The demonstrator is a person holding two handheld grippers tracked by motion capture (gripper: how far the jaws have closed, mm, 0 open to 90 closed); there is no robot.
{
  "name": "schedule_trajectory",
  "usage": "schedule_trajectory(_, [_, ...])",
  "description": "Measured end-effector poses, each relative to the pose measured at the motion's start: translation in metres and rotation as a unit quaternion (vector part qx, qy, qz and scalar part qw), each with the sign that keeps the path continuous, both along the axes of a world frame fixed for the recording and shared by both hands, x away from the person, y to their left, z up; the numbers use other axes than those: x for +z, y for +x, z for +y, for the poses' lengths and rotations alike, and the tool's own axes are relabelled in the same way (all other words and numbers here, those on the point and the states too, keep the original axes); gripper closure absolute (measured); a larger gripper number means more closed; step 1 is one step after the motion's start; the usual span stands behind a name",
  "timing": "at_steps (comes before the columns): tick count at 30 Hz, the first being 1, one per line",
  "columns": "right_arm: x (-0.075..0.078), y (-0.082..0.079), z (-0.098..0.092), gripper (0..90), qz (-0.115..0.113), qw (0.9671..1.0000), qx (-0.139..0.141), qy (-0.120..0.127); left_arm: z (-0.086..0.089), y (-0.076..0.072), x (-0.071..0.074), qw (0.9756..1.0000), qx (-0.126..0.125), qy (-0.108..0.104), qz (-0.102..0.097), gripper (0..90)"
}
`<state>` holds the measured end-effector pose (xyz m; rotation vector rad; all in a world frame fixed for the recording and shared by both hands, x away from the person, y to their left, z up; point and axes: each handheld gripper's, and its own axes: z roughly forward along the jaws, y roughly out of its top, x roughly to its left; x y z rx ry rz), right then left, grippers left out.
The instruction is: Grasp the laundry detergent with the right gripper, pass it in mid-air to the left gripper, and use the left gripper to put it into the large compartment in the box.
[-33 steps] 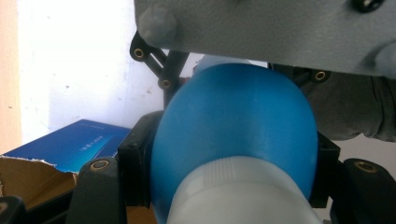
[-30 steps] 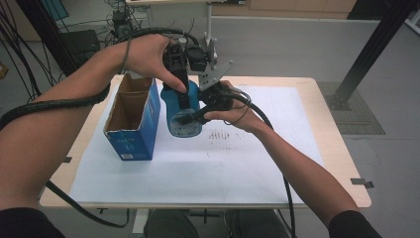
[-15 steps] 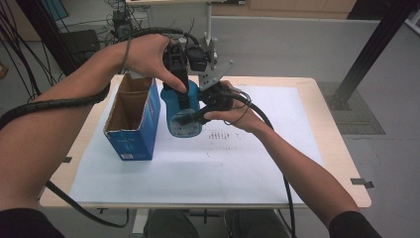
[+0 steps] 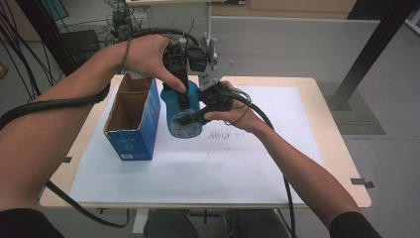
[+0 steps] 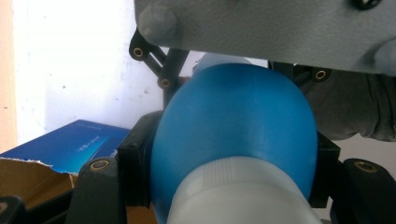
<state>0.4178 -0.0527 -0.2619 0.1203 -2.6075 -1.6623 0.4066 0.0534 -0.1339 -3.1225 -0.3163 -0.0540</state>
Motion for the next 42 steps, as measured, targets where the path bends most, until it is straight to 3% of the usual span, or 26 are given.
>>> schedule_trajectory(42, [0.0004, -0.0012, -0.0006, 42.8, -0.003, 1.0000, -0.001, 0.008, 0.0011, -0.0021, 0.0023, 1.0000, 0.000, -0.002, -0.002, 36.7])
